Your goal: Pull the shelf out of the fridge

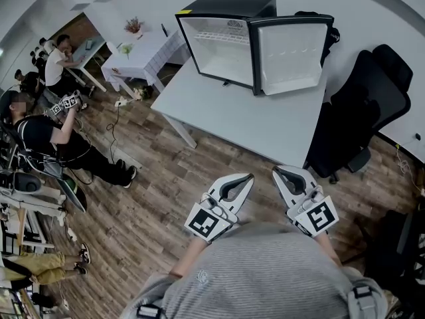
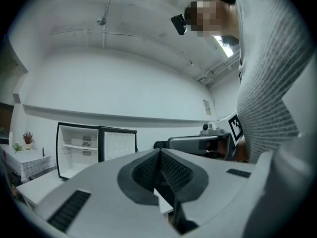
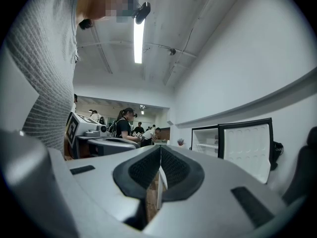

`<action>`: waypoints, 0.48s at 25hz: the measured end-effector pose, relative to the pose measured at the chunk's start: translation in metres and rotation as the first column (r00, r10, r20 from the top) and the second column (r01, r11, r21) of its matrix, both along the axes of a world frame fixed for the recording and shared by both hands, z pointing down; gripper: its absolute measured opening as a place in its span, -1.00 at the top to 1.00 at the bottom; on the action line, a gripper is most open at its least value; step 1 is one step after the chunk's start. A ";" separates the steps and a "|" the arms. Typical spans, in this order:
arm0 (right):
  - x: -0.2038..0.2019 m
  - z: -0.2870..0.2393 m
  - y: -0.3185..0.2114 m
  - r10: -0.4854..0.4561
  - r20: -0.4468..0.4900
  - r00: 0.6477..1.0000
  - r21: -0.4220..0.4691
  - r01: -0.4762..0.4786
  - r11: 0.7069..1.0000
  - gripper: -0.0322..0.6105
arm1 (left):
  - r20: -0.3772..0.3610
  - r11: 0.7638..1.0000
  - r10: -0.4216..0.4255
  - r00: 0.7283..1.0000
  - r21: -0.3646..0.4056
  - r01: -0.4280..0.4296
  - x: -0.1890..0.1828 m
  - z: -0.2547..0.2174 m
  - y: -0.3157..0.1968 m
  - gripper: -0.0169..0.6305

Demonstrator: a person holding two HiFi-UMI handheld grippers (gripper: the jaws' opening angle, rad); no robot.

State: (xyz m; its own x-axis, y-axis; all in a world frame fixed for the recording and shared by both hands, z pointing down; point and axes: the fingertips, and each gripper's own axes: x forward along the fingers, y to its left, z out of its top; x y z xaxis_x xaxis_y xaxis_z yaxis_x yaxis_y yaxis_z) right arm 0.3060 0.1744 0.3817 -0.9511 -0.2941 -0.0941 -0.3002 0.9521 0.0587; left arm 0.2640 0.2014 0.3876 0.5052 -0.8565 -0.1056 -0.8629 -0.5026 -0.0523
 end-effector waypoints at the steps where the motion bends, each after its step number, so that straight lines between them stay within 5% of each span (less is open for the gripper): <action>1: 0.000 0.000 -0.001 0.000 0.001 1.000 -0.001 0.000 1.000 0.86 | 0.001 1.000 -0.001 1.000 -0.002 0.001 0.001 0.001 0.000 0.91; 12: 0.004 -0.002 -0.005 -0.016 0.006 1.000 -0.008 0.016 1.000 0.86 | 0.009 1.000 -0.012 1.000 0.000 0.012 0.007 -0.002 -0.005 0.91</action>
State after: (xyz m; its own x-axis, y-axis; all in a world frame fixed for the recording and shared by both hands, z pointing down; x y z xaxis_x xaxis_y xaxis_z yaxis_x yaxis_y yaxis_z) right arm 0.3102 0.1692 0.3799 -0.9552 -0.2795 -0.0970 -0.2850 0.9572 0.0492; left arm 0.2713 0.1965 0.3857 0.4955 -0.8627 -0.1010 -0.8686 -0.4919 -0.0597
